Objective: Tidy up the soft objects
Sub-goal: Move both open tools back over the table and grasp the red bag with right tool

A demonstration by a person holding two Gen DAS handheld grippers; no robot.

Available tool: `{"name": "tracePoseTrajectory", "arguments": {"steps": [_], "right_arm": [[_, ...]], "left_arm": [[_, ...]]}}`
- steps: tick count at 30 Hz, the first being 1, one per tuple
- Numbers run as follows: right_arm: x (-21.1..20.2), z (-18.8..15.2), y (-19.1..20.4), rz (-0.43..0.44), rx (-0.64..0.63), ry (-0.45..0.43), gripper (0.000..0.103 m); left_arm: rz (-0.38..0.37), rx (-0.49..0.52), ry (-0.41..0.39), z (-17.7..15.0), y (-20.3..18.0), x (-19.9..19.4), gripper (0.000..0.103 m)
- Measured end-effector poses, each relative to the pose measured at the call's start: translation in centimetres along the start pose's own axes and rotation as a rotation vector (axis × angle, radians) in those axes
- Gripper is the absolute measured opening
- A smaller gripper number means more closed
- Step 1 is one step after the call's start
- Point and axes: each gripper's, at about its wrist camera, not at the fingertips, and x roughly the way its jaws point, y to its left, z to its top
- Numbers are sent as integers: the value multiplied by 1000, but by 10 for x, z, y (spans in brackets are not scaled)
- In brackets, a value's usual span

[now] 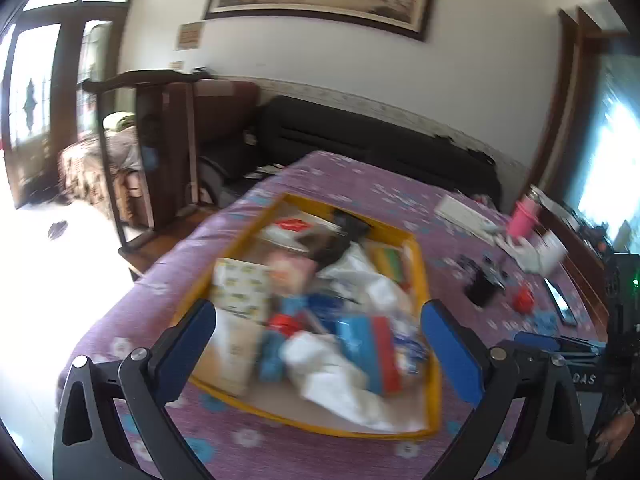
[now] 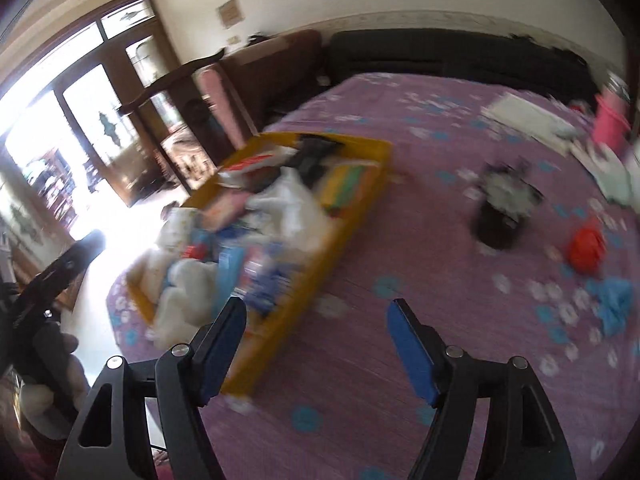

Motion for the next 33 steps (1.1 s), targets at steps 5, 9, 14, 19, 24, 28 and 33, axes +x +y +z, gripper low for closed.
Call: {"name": "tracePoseTrajectory", "arguments": {"steps": [5, 9, 14, 19, 24, 28, 33], "right_arm": [[-38, -34, -84, -90, 145, -25, 77], [-74, -57, -149, -181, 257, -54, 77], [-110, -76, -206, -220, 369, -98, 78], [-111, -82, -225, -234, 404, -100, 78], [-100, -47, -225, -245, 366, -120, 78], [-75, -7, -228, -246, 339, -90, 78], [-33, 40, -239, -258, 339, 0, 78]], "left_arm": [[-84, 136, 105, -15, -76, 22, 102], [-143, 227, 152, -29, -128, 32, 102], [-171, 338, 216, -49, -186, 46, 102], [-139, 441, 232, -64, -215, 48, 102], [-79, 478, 252, -70, -224, 57, 102], [-23, 488, 269, -71, -221, 66, 102], [2, 477, 310, -70, -211, 81, 102]]}}
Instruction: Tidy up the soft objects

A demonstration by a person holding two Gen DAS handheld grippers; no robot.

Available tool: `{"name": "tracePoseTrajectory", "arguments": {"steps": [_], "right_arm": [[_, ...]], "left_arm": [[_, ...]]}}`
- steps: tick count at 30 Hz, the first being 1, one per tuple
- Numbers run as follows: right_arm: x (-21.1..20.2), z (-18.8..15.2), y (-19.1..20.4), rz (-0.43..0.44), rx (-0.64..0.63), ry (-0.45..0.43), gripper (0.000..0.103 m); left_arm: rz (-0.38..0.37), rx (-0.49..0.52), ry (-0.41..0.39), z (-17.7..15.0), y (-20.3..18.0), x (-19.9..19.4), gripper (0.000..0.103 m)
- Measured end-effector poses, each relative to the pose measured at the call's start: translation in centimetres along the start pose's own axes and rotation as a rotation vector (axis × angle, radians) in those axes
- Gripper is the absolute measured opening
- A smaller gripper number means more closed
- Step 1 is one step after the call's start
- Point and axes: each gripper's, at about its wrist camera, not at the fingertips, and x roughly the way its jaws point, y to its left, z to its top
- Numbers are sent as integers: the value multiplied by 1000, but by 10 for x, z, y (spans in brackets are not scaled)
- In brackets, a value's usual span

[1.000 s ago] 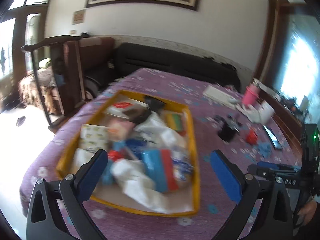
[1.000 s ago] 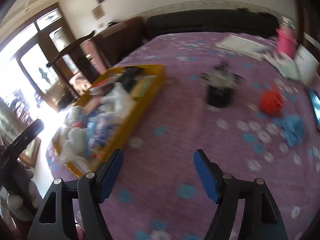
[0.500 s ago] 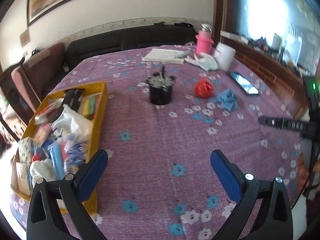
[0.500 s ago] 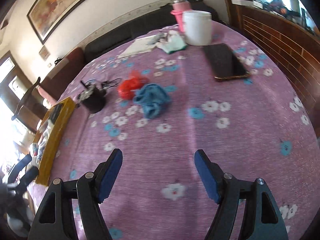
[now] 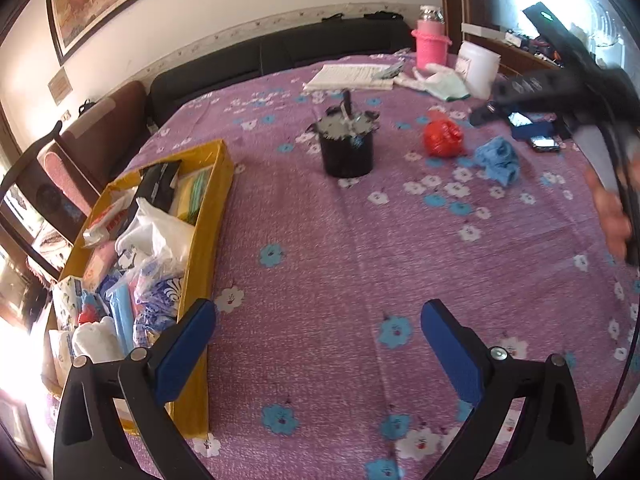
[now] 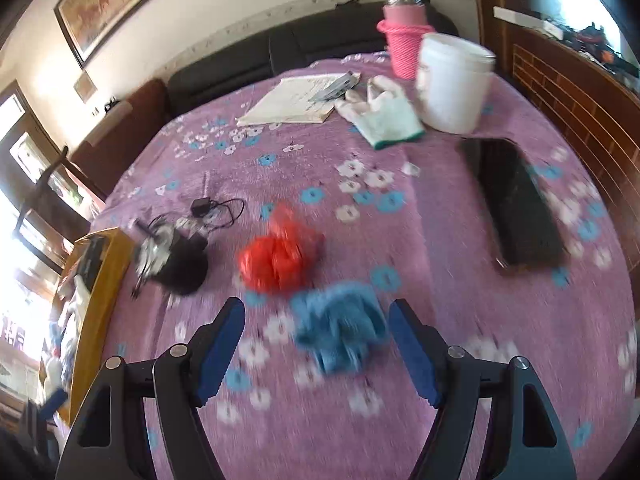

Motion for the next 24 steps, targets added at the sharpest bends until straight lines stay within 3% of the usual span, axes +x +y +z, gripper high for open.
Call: {"name": "tracePoseTrajectory", "arguments": {"steps": [9, 11, 13, 18, 24], "right_arm": [[74, 45, 17, -98, 0, 168, 78], [84, 44, 23, -141, -43, 199, 68], [84, 42, 32, -177, -96, 189, 45], [73, 26, 45, -128, -148, 195, 39], [43, -37, 91, 14, -332, 277, 42]], "left_arm": [[-28, -18, 40, 0, 13, 17, 102], [-34, -21, 43, -1, 16, 19, 102], [-34, -25, 45, -1, 18, 19, 102], [-46, -41, 49, -4, 20, 17, 102], [-59, -52, 38, -7, 20, 6, 102]]}}
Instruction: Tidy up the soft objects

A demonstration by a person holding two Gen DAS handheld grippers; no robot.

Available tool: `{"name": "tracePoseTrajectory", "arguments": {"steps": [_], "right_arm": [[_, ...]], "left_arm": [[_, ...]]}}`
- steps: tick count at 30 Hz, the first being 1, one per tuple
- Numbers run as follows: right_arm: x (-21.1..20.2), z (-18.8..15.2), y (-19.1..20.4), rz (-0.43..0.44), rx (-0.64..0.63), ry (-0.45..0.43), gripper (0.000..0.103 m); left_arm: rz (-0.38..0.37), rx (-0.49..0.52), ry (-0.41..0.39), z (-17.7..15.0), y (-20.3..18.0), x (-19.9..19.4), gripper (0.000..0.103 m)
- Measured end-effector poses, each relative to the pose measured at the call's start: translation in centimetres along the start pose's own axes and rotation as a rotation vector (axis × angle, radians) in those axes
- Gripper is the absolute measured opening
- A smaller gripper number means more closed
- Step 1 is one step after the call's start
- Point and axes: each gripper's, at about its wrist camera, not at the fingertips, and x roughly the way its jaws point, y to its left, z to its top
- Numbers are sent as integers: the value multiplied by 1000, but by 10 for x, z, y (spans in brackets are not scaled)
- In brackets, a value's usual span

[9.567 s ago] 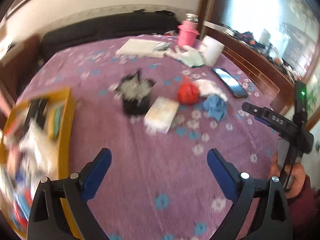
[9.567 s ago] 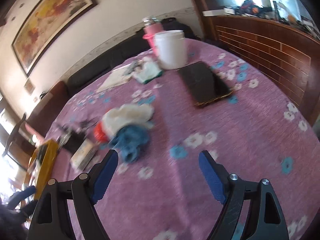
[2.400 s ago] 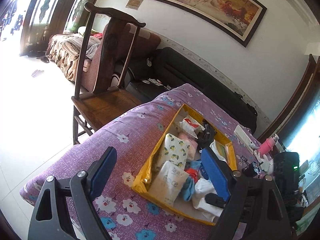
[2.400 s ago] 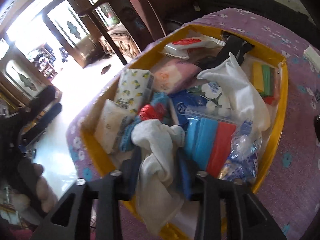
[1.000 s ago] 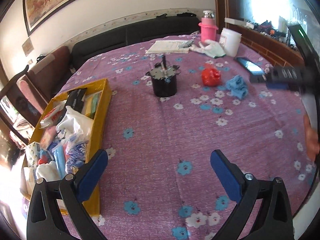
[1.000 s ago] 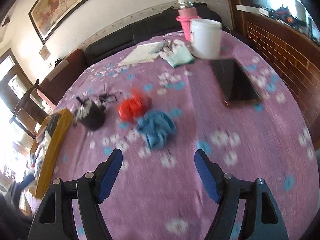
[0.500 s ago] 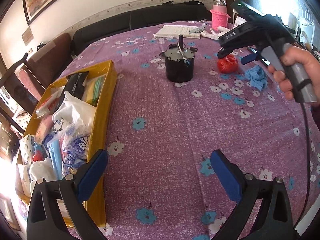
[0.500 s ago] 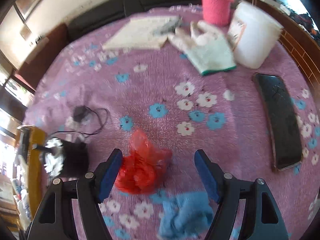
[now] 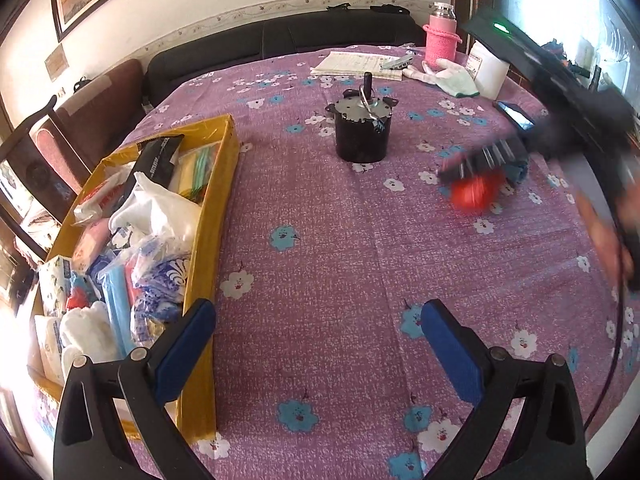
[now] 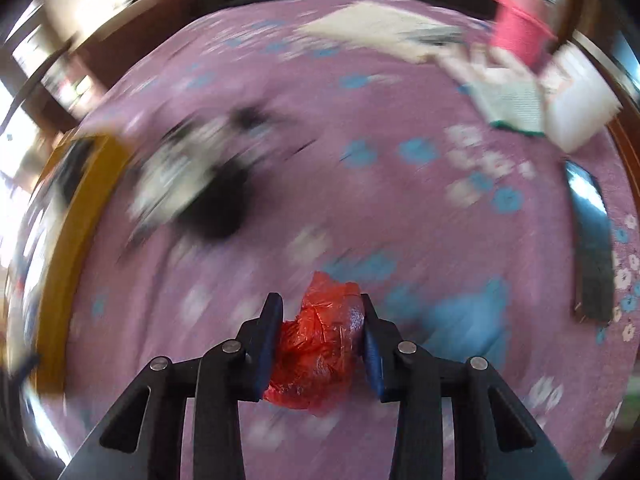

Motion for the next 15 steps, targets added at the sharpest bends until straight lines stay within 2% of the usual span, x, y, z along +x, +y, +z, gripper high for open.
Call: {"name": "tracePoseTrajectory", "arguments": {"steps": [3, 6, 8, 9, 10, 12, 15], "right_arm": [[-7, -34, 23, 89, -41, 36, 46], [-19, -54, 22, 141, -27, 30, 55], [-41, -63, 4, 180, 31, -30, 57], [-49, -65, -6, 186, 53, -60, 62], [-63, -69, -19, 186, 85, -105, 70], [-89, -76, -51, 154, 169, -202, 80], [-107, -85, -93, 78, 291, -260, 83]], "left_arm": [[-14, -8, 6, -3, -1, -2, 102], [-28, -2, 9, -6, -5, -6, 102], [-35, 6, 7, -10, -7, -8, 102], [-40, 8, 6, -11, -8, -9, 102], [-47, 8, 7, -12, -8, -10, 102], [-62, 2, 9, -13, -9, -11, 102], [-95, -15, 15, -14, -10, -11, 102]]}}
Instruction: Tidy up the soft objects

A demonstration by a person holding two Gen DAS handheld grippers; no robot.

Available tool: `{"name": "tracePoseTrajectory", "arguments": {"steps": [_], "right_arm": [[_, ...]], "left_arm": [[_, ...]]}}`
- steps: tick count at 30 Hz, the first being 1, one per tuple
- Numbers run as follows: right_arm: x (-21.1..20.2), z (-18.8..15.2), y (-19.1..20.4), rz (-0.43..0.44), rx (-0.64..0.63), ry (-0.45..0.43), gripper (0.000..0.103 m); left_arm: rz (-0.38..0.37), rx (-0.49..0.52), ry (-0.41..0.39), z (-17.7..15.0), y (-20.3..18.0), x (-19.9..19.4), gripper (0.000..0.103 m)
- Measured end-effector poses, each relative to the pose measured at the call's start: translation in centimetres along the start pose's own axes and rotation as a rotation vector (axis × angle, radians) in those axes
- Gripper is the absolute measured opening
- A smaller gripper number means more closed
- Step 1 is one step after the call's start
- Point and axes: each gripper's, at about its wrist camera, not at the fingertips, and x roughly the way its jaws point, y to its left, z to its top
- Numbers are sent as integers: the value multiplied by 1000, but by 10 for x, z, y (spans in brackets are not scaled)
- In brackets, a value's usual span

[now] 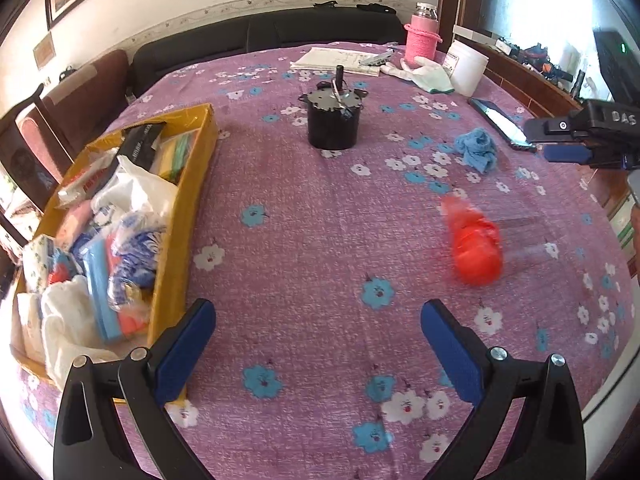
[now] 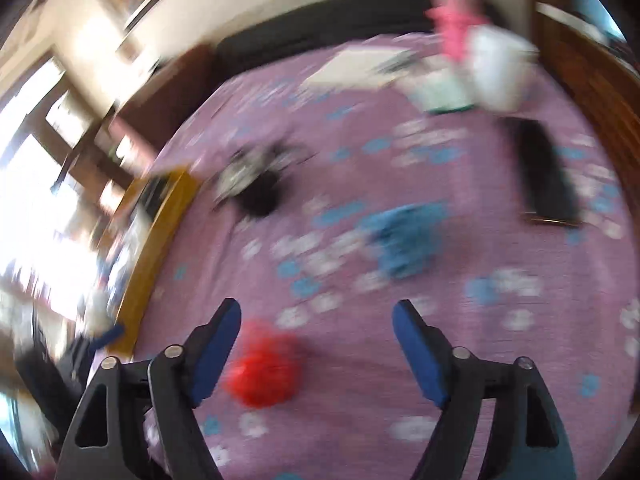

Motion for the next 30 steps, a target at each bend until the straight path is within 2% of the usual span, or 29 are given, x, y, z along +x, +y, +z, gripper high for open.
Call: {"name": "tracePoseTrajectory", "arguments": {"steps": [3, 6, 9, 15, 17, 19, 20, 21, 22, 30], "right_arm": [[2, 0, -23, -64, 56, -13, 82], [13, -1, -31, -72, 82, -3, 82], [33, 9, -21, -111, 59, -30, 82], [73, 24, 5, -135, -22, -47, 82], [84, 25, 10, -160, -50, -43, 77], [95, 25, 9, -178, -63, -15, 54], [98, 23, 4, -186, -56, -3, 49], [97, 21, 0, -177, -46, -6, 39], [94, 20, -5, -160, -34, -13, 35], [51, -1, -46, -115, 78, -47, 33]], "left_arm": [[-51, -14, 4, 1, -6, 1, 102], [-82, -12, 1, 2, -16, 2, 102], [-97, 5, -6, 2, -23, -1, 102], [-97, 17, -1, 10, -27, -3, 102], [-93, 17, 1, 14, -28, -1, 102], [-93, 19, 2, 18, -30, 2, 102], [-97, 19, 2, 20, -32, 4, 102], [-103, 20, 3, 22, -34, 6, 102], [-111, 21, 7, 23, -36, 8, 102], [-153, 78, 15, 35, -67, 30, 102]]}}
